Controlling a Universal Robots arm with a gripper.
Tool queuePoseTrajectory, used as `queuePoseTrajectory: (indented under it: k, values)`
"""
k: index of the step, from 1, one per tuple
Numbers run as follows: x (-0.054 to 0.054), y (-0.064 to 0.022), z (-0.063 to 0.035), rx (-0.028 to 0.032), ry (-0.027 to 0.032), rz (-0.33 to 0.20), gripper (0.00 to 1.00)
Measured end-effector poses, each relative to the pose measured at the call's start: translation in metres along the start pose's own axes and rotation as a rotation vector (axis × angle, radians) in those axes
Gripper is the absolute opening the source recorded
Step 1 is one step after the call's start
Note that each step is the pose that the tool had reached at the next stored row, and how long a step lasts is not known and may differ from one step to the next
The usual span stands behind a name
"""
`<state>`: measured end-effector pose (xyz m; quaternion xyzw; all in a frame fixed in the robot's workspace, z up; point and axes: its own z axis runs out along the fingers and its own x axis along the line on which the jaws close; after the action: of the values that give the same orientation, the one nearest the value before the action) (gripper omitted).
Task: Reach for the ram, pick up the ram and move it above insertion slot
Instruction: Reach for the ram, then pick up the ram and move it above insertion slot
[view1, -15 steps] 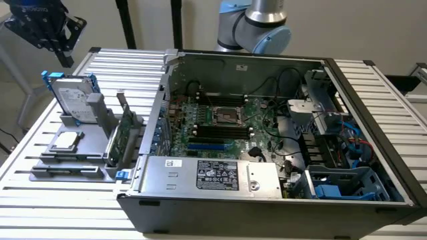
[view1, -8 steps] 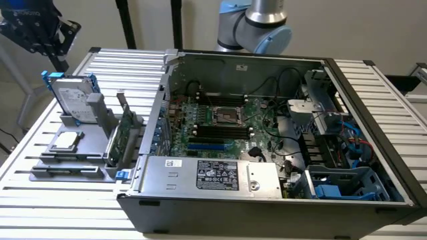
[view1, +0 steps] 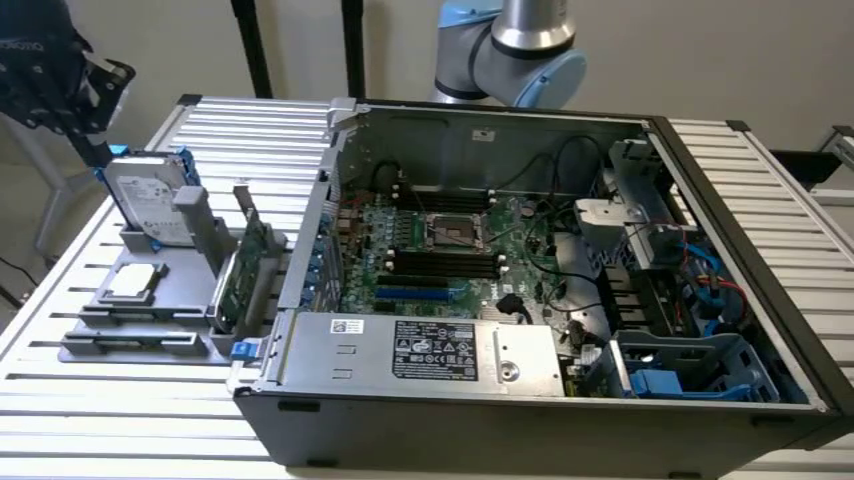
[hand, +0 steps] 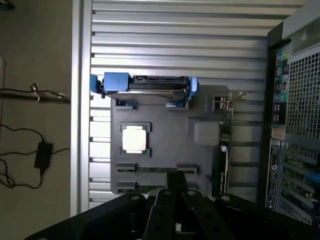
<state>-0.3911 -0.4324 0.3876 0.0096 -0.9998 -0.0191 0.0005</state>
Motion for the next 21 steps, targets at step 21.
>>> queuePoseTrajectory:
  k: [21]
  values:
    - [0.002,-0.0437,-0.0017,0.0001,0.0052,-0.137,0.11]
